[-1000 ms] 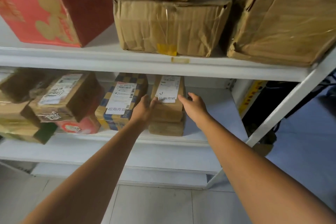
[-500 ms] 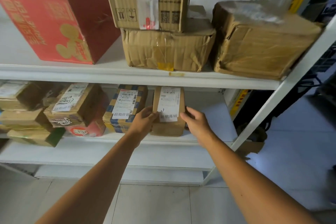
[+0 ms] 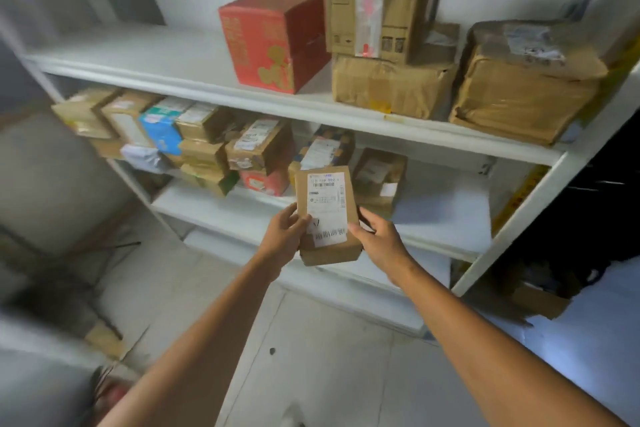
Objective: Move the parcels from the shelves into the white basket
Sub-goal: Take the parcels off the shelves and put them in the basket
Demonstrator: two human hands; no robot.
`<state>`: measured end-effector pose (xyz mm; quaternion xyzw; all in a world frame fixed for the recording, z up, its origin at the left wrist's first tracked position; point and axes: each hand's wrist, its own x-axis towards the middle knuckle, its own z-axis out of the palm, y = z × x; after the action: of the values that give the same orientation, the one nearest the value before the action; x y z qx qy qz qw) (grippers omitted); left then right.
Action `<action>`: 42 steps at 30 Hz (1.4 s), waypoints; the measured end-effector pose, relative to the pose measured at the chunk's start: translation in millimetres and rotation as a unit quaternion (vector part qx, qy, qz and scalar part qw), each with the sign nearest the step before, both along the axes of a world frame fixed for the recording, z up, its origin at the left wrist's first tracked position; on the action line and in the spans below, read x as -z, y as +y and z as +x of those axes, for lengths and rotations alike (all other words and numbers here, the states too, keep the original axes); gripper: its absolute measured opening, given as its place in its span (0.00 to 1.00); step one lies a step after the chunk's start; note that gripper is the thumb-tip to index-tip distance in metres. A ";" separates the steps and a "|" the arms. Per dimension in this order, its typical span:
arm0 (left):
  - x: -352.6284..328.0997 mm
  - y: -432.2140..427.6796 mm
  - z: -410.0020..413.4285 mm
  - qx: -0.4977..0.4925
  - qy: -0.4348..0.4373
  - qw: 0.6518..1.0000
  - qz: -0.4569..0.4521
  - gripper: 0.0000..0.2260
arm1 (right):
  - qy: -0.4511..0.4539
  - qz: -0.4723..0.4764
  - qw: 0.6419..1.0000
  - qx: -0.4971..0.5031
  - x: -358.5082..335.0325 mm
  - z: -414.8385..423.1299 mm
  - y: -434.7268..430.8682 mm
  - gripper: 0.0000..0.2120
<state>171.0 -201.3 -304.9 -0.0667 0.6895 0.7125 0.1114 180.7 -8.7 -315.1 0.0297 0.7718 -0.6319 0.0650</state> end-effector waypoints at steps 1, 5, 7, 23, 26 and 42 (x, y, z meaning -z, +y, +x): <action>-5.2 -12.4 8.7 -0.021 0.007 1.000 -0.007 0.11 | 0.008 0.007 1.000 -0.018 -4.5 -0.3 -14.0 0.18; -18.1 -76.6 33.4 -0.114 0.022 0.993 -0.034 0.13 | 0.026 0.025 0.993 -0.108 -17.6 -11.4 -86.2 0.22; -19.7 -115.0 44.8 -0.157 0.027 0.986 -0.041 0.16 | 0.024 0.035 0.986 -0.159 -20.9 -19.8 -129.6 0.23; -4.5 -265.0 216.6 -0.567 -0.003 0.819 -0.085 0.18 | 0.041 -0.011 0.805 -0.591 -11.9 34.4 -388.4 0.26; -0.5 -241.4 257.7 -0.645 -0.019 0.756 -0.111 0.16 | 0.034 -0.009 0.743 -0.669 -4.1 62.5 -401.9 0.28; 12.7 -72.3 531.1 -0.896 -0.121 0.427 -0.018 0.22 | -0.005 -0.009 0.391 -0.920 28.3 361.2 -385.3 0.21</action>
<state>702.2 -273.6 -317.6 -0.7346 0.2337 0.3834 -0.5087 541.9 -394.0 -343.5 -0.6961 0.3232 -0.1946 0.6109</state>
